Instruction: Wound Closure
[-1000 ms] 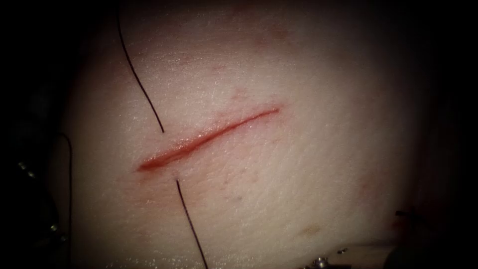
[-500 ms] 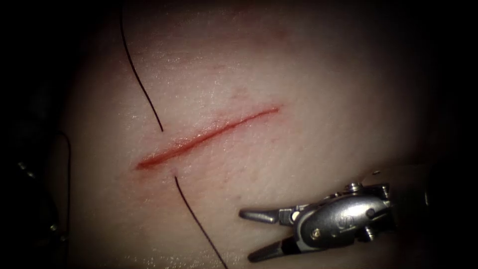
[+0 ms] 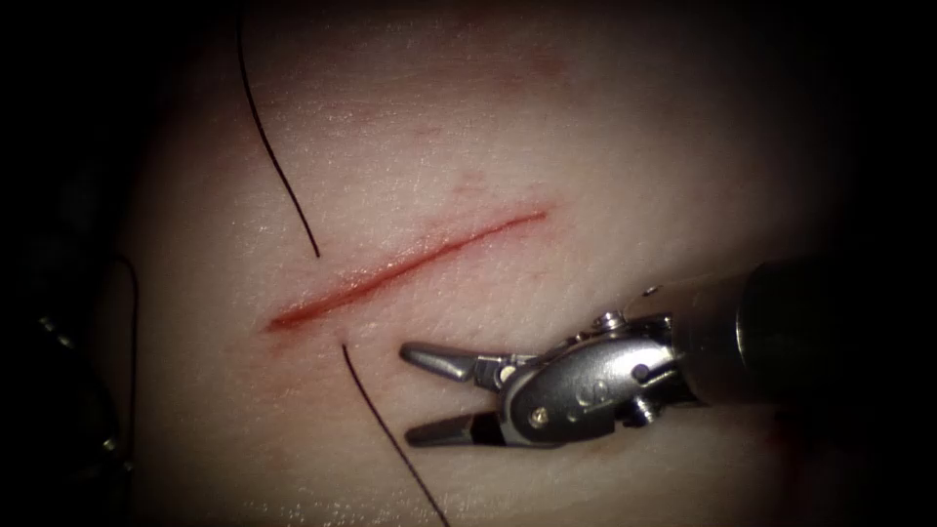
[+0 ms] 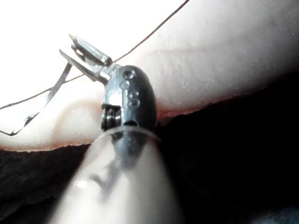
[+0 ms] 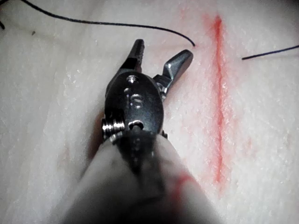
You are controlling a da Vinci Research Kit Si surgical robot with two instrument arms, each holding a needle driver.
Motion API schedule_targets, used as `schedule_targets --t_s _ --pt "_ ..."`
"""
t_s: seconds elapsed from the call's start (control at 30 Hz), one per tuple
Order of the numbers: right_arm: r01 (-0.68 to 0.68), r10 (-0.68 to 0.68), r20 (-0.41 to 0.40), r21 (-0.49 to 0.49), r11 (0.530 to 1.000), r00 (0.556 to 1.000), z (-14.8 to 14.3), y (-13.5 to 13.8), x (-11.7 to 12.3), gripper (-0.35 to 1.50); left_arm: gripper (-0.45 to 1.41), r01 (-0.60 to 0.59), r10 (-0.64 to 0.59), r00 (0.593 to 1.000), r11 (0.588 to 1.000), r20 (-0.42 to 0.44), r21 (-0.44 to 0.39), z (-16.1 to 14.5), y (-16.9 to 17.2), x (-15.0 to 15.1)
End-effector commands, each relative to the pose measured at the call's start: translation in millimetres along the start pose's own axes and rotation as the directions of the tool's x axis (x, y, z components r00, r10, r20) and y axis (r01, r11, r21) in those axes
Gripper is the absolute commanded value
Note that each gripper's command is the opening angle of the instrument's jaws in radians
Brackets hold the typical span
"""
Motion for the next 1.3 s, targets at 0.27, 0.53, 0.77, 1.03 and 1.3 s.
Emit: schedule_targets --t_s 0.27,0.53,0.77,1.03,1.3 --pt "0.006 -0.006 -0.019 -0.001 1.000 1.000 4.1 -0.8 -1.9 1.01 -0.45 0.006 -0.006 1.000 1.000 -0.002 -0.004 0.2 0.9 -0.4" --pt "0.008 -0.008 -0.030 -0.005 1.000 1.000 5.9 -0.7 -1.7 0.83 -0.45 0.005 -0.005 1.000 1.000 -0.003 -0.005 -0.1 1.0 -0.3" --pt "0.037 -0.036 -0.027 0.042 0.998 0.999 5.6 -0.9 -1.8 -0.35 -0.45 0.005 -0.005 1.000 1.000 -0.004 -0.006 -0.2 0.9 -0.4" --pt "0.050 -0.048 -0.033 0.054 0.997 0.998 3.9 -2.5 -0.7 -0.35 -0.45 0.004 -0.004 1.000 1.000 -0.001 -0.003 -0.1 1.0 -0.4" --pt "0.080 -0.073 -0.061 0.126 0.989 0.995 1.8 -6.1 1.3 -0.35 -0.45 0.004 -0.004 1.000 1.000 -0.001 -0.003 -0.1 1.1 -0.4"
